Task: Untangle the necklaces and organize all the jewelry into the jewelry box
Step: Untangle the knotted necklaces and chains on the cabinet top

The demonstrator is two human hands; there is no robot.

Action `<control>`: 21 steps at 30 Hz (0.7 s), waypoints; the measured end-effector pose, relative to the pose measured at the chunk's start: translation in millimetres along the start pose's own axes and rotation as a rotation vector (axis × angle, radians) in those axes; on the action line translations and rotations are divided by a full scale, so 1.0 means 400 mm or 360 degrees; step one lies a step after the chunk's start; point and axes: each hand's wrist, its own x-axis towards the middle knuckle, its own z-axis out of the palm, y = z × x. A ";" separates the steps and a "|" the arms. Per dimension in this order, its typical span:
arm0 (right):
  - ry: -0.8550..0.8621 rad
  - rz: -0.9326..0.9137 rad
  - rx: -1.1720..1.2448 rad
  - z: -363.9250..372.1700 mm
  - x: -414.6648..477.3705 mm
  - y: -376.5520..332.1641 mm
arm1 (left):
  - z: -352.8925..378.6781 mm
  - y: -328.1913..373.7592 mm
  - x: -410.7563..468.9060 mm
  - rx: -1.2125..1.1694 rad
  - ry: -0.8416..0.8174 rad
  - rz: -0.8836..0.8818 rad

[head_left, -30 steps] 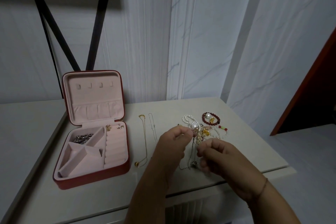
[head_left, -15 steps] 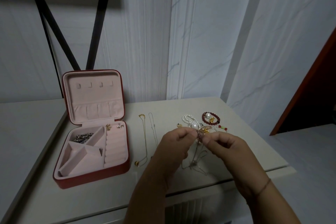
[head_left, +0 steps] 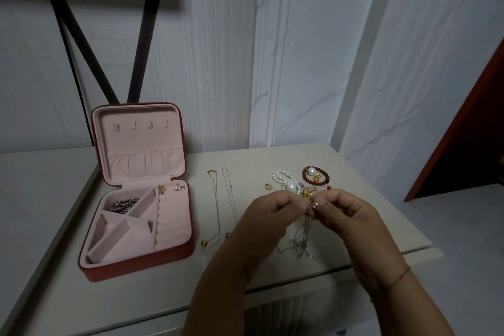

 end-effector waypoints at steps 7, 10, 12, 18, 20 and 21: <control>0.0016 0.0291 0.0355 0.011 0.004 -0.012 | -0.004 -0.006 -0.001 -0.0010 -0.0012 0.0041; 0.0074 0.0344 0.0300 0.007 0.004 -0.016 | -0.006 -0.009 0.002 -0.0037 0.0187 0.0051; 0.0086 0.0329 0.0179 -0.001 0.003 -0.017 | -0.012 -0.016 0.007 -0.0045 0.0376 0.0040; 0.0092 0.0277 0.0029 -0.006 -0.003 -0.020 | -0.018 -0.029 0.010 -0.0034 0.0719 -0.0026; 0.0169 0.0260 0.0190 -0.010 0.001 -0.018 | -0.020 -0.027 0.009 -0.0066 0.0763 -0.0032; 0.0210 0.0254 0.0309 -0.012 0.004 -0.018 | -0.021 -0.026 0.011 -0.0101 0.0789 -0.0033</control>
